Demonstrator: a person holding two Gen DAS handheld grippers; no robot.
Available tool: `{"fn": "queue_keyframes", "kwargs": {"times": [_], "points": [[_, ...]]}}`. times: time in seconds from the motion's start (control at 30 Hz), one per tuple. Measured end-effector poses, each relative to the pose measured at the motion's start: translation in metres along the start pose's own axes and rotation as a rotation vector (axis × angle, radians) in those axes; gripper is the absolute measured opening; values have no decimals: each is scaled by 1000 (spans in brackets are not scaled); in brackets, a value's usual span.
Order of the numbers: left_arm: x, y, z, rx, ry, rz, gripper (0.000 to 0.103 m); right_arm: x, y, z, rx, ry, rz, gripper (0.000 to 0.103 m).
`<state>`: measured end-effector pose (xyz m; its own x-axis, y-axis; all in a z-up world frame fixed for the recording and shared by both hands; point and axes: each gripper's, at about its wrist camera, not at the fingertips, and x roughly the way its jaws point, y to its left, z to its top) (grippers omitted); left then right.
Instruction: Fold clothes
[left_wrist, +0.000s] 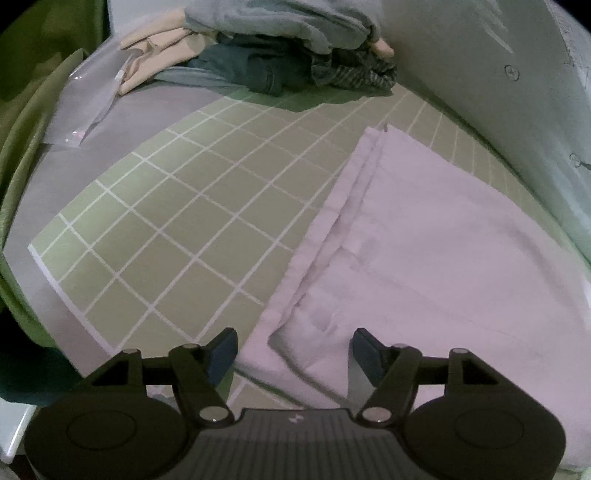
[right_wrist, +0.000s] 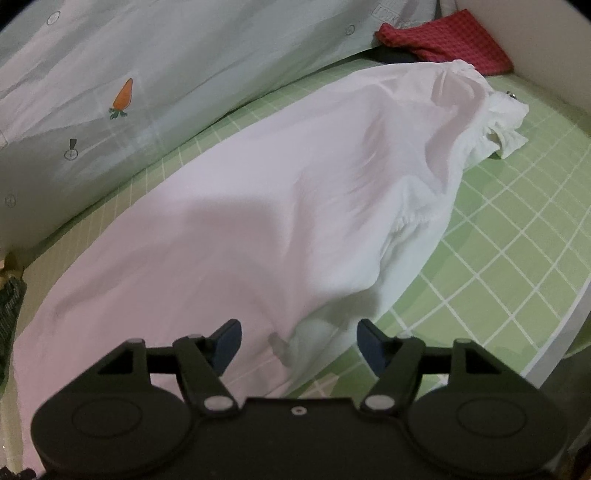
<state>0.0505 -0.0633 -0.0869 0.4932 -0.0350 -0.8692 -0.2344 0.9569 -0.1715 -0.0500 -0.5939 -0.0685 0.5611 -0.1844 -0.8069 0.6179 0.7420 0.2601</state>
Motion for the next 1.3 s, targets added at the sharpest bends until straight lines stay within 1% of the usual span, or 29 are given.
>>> {"fn": "queue_keyframes", "kwargs": {"times": [0.1,0.23,0.3,0.33,0.4,0.43,0.47,0.57,0.67,0.73,0.8,0.9,0.93,1.1,1.23,1.3], "points": [[3,-6,0,27,-7,17,70,2,-5,0,21,3,-6,74],[4,-6,-1,-4,-16,27,70,7,-12,3,50,5,-6,75],[4,-8,-1,-20,-31,40,67,7,-18,5,67,1,-4,76],[4,-8,-2,-27,-38,47,62,7,-22,7,76,-1,0,76],[4,-11,1,-35,-50,76,45,8,-32,11,89,0,19,76],[3,-12,4,-48,-54,83,32,9,-37,12,97,3,27,76],[2,-12,7,-74,-56,79,23,10,-42,15,103,6,31,76],[-8,-22,20,-127,-94,69,6,14,-58,25,114,17,54,76],[-24,-59,28,-104,-167,29,6,16,-77,42,111,23,79,75],[-32,-93,29,-67,-204,-7,5,16,-90,56,99,19,92,75],[-36,-137,20,-10,-231,-51,5,15,-104,71,92,8,99,75],[-38,-204,-4,102,-257,-111,5,15,-126,91,93,1,112,75],[-39,-219,-10,120,-260,-122,6,16,-132,97,96,0,118,74],[-41,-263,-33,108,-250,-154,5,24,-152,123,90,1,139,75],[-38,-290,-59,190,-209,-209,5,24,-157,129,36,7,142,74],[-35,-299,-79,216,-159,-229,5,21,-161,126,9,9,129,74]]}}
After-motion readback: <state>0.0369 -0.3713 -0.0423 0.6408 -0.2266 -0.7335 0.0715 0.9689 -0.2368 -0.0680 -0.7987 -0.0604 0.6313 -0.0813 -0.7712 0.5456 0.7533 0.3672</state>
